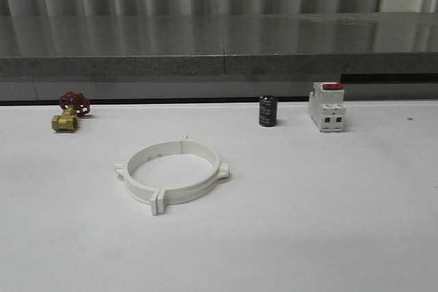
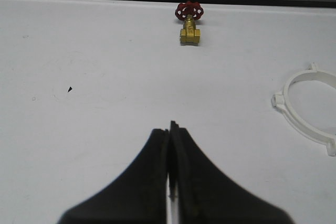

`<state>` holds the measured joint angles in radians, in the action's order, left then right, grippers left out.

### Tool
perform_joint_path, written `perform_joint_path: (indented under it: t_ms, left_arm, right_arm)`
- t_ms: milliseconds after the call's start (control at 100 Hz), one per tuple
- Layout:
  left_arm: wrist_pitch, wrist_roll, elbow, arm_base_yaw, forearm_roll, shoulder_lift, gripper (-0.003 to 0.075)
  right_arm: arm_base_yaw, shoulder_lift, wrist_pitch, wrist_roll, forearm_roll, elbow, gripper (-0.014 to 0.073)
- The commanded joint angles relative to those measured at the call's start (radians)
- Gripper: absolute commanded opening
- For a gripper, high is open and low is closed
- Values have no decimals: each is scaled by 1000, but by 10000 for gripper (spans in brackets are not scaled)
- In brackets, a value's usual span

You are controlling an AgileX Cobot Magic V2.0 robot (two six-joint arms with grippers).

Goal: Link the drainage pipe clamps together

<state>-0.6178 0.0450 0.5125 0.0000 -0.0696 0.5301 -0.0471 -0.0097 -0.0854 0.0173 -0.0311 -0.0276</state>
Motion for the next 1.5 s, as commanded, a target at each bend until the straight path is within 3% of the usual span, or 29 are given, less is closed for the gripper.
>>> perform_joint_path:
  t_ms: [0, 130, 230, 370, 460, 860, 930, 1490]
  left_arm:
    - [64, -2, 20, 1, 8, 2, -21]
    - [133, -2, -12, -30, 107, -2, -21]
    - [272, -3, -69, -79, 160, -32, -21]
    - [458, -45, -187, -129, 164, -117, -21]
    - [510, -103, -267, -128, 164, -188, -21]
    - [516, -127, -530, -77, 160, -567, -21]
    - [561, -127, -558, -77, 158, -555, -21]
    - [558, -127, -558, -77, 160, -561, -21]
  right_arm:
    - [-1, -18, 91, -9, 11, 17, -67]
    - [-1, -18, 91, -9, 11, 17, -67]
    - [-1, -18, 91, -9, 11, 17, -67]
    - [-1, -18, 91, -9, 11, 17, -67]
    - [-1, -18, 91, -9, 11, 17, -67]
    - [-1, -18, 91, -9, 11, 17, -67]
    - [-1, -17, 91, -9, 11, 17, -67]
    - [-1, -16, 91, -9, 11, 17, -67]
